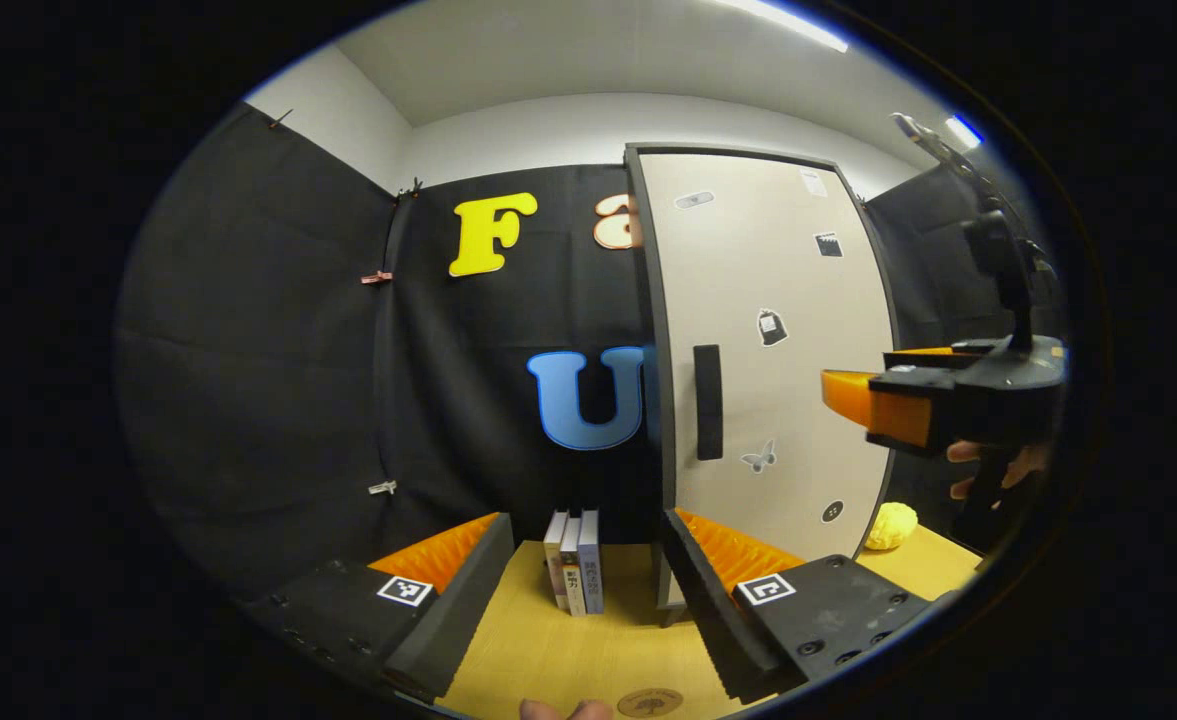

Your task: Open the cabinet door with the right hand, grasp the bottle in the cabinet with the left hand and place it on the coaster, then close the cabinet door with the right hand.

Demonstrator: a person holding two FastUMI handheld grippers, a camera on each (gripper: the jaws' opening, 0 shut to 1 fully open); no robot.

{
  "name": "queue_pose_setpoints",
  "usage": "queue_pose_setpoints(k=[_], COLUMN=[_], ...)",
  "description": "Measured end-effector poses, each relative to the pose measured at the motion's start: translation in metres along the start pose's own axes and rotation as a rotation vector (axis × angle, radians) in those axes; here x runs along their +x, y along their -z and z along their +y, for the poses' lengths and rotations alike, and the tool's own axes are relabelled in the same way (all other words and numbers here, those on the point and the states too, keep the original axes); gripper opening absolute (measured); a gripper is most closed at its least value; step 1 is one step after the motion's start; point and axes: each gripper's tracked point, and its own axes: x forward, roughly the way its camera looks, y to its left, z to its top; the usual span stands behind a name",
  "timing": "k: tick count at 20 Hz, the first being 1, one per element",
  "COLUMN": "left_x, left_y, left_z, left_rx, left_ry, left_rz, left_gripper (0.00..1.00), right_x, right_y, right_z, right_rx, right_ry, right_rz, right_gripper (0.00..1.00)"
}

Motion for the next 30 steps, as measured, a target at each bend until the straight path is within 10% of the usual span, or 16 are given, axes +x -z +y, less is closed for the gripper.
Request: queue_pose_setpoints(k=[14,20,30], left_x=[0.007,0.011,0.007], left_y=[0.008,0.015,0.02], left_z=[0.033,0.039,0.054], left_rx=[-0.002,-0.016,-0.048], left_ry=[-0.032,-0.022,-0.056], left_rz=[0.003,0.014,0.008], left_gripper=[0.95,0.95,0.95], right_x=[0.124,0.14,0.12], right_y=[0.032,0.044,0.05], right_z=[0.071,0.074,0.079], right_rx=[0.094,0.087,0.093], right_ry=[0.009,0.078,-0.01], right_rz=[0.056,0.068,0.11], right_gripper=[0.95,0.39,0.17])
